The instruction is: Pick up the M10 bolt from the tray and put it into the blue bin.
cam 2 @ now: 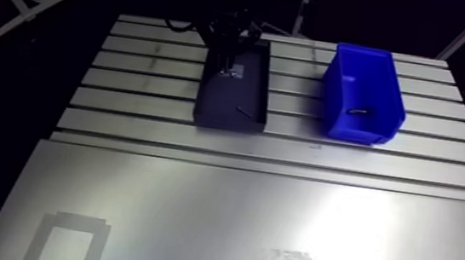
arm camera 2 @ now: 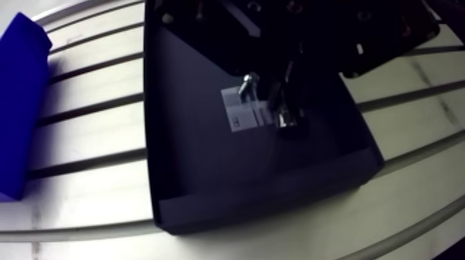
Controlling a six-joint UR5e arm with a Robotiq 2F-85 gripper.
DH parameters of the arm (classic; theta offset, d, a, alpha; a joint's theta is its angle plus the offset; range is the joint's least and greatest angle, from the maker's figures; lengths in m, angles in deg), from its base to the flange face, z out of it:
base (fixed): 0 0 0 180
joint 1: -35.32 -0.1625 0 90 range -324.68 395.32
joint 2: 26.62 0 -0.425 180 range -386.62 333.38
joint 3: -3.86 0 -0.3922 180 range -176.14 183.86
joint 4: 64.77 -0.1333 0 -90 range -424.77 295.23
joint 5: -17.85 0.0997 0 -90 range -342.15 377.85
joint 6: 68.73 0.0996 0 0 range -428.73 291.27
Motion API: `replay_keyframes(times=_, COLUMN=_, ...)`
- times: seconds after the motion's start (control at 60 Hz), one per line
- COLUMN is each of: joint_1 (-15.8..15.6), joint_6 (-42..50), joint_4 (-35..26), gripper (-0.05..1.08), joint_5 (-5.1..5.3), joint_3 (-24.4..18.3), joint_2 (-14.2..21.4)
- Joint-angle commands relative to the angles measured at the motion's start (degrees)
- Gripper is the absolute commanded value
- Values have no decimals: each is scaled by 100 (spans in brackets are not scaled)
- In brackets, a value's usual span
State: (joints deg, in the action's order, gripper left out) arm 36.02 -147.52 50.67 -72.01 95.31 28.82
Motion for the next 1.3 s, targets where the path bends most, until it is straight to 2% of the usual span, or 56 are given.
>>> replay_keyframes(times=0.017, joint_1=0, joint_6=-7, joint_4=1, gripper=77, joint_5=0, joint_3=0, joint_2=6)
replay_keyframes(times=0.5, joint_1=0, joint_6=-17, joint_4=10, gripper=84, joint_5=0, joint_3=35, joint_2=22)
replay_keyframes(times=0.583, joint_1=17, joint_6=-17, joint_4=17, gripper=87, joint_5=-41, joint_3=27, joint_2=64)
replay_keyframes(times=0.75, joint_1=18, joint_6=-78, joint_4=-6, gripper=90, joint_5=-88, joint_3=-32, joint_2=306)
replay_keyframes(times=0.967, joint_1=0, joint_6=-170, joint_4=-175, gripper=96, joint_5=-53, joint_3=-69, joint_2=647)
replay_keyframes(times=1.0, joint_1=-15, joint_6=-212, joint_4=-250, gripper=97, joint_5=-68, joint_3=-78, joint_2=707)
replay_keyframes(times=1.133, joint_1=-44, joint_6=-598, joint_4=-515, gripper=103, joint_5=-250, joint_3=-89, joint_2=997)
replay_keyframes(times=1.3, joint_1=-53, joint_6=-1077, joint_4=-662, gripper=105, joint_5=-307, joint_3=-105, joint_2=1295)
